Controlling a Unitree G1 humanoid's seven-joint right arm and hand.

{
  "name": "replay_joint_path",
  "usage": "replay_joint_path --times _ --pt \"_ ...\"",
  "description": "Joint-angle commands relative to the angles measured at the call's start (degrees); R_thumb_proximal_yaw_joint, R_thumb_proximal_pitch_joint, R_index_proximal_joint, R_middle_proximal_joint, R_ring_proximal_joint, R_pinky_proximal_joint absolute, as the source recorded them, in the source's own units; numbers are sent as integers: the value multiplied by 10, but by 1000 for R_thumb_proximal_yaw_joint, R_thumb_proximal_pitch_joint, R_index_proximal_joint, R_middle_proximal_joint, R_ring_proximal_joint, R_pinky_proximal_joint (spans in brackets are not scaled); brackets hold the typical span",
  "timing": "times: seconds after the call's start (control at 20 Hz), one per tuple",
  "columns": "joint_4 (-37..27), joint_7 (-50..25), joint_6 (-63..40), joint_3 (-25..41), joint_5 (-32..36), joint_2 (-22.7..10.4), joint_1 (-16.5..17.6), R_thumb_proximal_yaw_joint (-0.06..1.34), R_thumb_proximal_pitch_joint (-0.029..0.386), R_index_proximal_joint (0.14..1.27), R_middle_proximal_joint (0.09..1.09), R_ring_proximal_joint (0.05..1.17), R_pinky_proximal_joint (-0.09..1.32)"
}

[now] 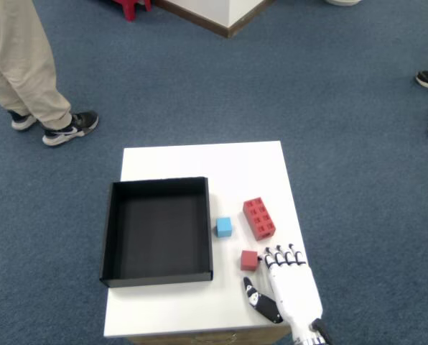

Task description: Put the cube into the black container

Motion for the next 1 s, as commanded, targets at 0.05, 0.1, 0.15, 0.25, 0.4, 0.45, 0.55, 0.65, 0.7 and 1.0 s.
replay_joint_path --times 0.05,0.1,0.15,0.25,0.4,0.45,0.55,0.65,0.7,1.0 --pt "-6 -12 15 -2 7 -3 -15 444 137 467 282 254 148" --pt "-8 -14 16 -2 8 -3 -15 439 136 460 280 253 143" --pt "-10 -17 17 -2 9 -3 -15 435 134 454 279 252 140" --pt "-13 -25 17 -2 10 -3 -17 424 130 442 278 252 136" --pt "-15 -28 18 -3 12 -3 -19 417 126 425 276 251 134" --pt "-15 -29 17 -3 12 -3 -20 416 124 419 276 252 134" --pt "-15 -31 17 -4 13 -4 -22 411 121 409 277 253 135" --pt "-17 -33 18 -4 13 -3 -23 406 117 399 276 253 133" --pt "-18 -33 18 -4 13 -3 -23 404 116 395 276 252 132" --pt "-26 -48 19 -5 16 -4 -28 405 112 372 268 240 119"
